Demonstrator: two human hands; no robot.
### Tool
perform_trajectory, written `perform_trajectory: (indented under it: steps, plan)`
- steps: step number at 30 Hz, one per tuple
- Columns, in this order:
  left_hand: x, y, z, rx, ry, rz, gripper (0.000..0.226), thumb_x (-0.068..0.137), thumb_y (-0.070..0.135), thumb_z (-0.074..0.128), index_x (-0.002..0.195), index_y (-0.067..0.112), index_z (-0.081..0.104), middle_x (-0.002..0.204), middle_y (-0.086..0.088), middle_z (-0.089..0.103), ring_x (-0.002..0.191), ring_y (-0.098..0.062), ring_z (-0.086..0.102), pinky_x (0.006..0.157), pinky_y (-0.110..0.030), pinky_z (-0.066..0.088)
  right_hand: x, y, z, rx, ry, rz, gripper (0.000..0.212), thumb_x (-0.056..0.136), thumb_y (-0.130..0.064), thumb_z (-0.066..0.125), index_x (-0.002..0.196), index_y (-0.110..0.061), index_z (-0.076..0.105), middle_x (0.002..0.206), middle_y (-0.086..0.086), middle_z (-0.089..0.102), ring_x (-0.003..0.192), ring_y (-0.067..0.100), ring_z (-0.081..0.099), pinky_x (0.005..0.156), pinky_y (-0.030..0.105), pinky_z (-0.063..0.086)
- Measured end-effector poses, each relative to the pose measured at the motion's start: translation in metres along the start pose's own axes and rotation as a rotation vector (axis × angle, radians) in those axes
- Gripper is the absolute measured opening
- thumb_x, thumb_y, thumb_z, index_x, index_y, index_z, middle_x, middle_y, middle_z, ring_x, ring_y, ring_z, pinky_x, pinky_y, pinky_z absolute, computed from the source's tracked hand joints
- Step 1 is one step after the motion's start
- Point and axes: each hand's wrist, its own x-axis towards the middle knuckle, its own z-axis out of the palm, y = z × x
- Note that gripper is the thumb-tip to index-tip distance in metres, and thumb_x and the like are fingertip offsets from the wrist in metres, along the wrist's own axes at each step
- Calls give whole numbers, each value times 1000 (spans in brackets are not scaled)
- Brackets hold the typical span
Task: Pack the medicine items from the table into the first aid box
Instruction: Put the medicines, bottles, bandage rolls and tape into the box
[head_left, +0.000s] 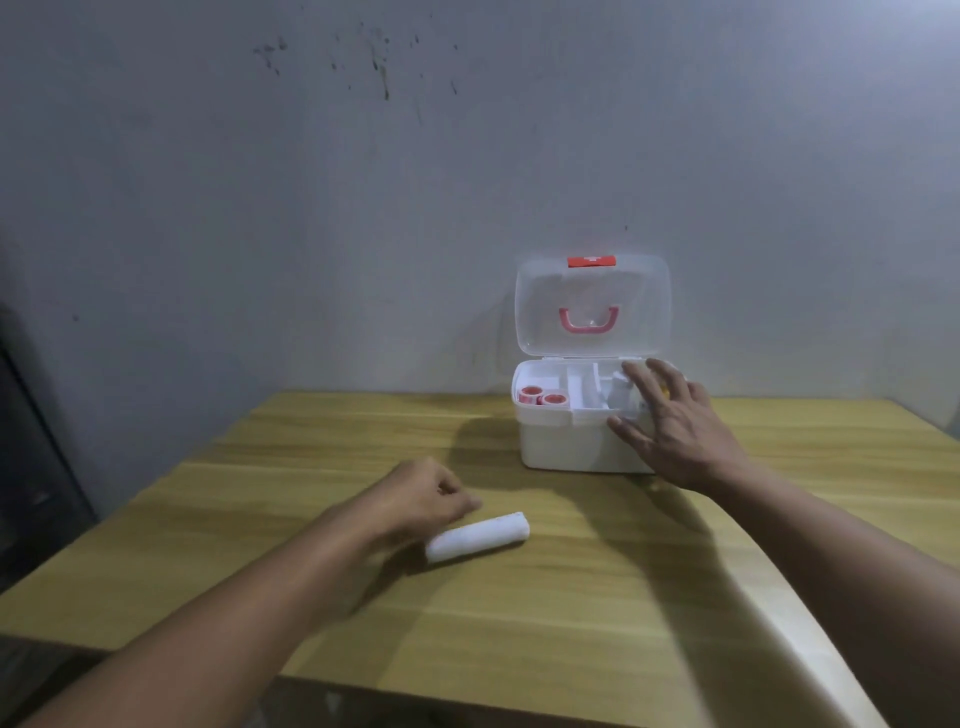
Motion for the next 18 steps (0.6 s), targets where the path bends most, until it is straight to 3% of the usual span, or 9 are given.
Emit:
perform_trajectory:
  steps: [2,4,6,9,14,18]
  plan:
    - [-9,8,3,52,-131,-44,52,59,71,63,93,34,72,103,5,69,93,-16,63,84,-33,51,-1,-1,-1,3,1,2,69,86,-64,39,145,-38,14,156,1,12,136,33,21,109,48,30]
    - [-14,11,4,267,-164,-42,61,56,64,72,110,35,67,114,4,66,101,-19,63,88,-35,52,-1,-2,-2,9,0,6,69,86,-64,39,145,-38,14,156,1,12,136,34,20,110,48,30]
    - [-15,13,5,375,-77,-12,48,63,45,77,108,30,70,109,1,69,95,-19,63,82,-35,54,-1,-3,-3,8,-5,11,69,87,-64,39,145,-38,14,156,1,11,137,33,19,110,47,29]
    - [-12,16,4,352,28,-31,30,67,28,78,97,25,75,98,0,72,88,-18,65,75,-32,55,-2,-5,-4,13,-6,19,68,87,-63,40,145,-38,15,157,0,11,138,33,19,109,48,32]
    - [4,46,-35,240,277,57,22,70,19,76,91,25,78,84,-3,72,76,-18,61,64,-25,43,-2,-5,-5,30,-4,17,68,87,-62,40,145,-38,14,157,-1,10,139,32,17,110,49,33]
    - [47,90,-67,103,385,177,21,75,16,74,94,23,77,93,-3,71,82,-19,60,70,-26,43,0,-3,-3,36,5,18,67,87,-62,41,143,-40,14,157,-3,10,138,32,18,106,50,38]
